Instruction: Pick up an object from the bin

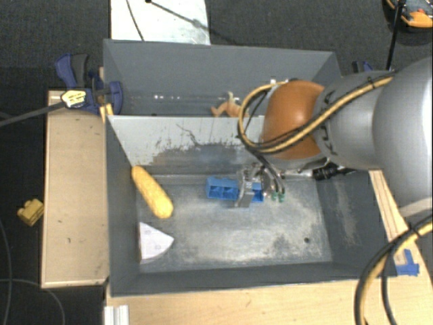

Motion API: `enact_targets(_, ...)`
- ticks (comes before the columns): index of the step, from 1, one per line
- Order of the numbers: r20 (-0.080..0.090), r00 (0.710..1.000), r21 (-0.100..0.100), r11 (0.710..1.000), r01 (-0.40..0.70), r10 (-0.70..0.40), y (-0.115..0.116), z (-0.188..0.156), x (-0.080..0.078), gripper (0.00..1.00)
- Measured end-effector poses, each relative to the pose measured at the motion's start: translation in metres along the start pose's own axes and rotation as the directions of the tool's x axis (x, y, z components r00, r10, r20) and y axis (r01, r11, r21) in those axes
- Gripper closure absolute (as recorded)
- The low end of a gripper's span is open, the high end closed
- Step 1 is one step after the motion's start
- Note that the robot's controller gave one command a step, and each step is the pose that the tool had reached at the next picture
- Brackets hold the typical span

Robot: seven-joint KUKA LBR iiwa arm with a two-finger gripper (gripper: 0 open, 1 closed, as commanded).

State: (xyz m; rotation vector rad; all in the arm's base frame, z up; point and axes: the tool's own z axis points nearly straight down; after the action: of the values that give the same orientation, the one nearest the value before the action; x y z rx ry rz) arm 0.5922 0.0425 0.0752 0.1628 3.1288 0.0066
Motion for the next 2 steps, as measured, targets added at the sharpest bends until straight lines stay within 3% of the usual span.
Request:
enact_targets(1, 0.0, 1.0, 0.0, 1.0, 0.0, 0.0, 0.0, 0.0, 0.0, 1.0)
enact_targets(2, -0.012, 1.0, 0.005, 1.0, 0.001, -0.001, -0.004, -0.052, 0.009, 1.0)
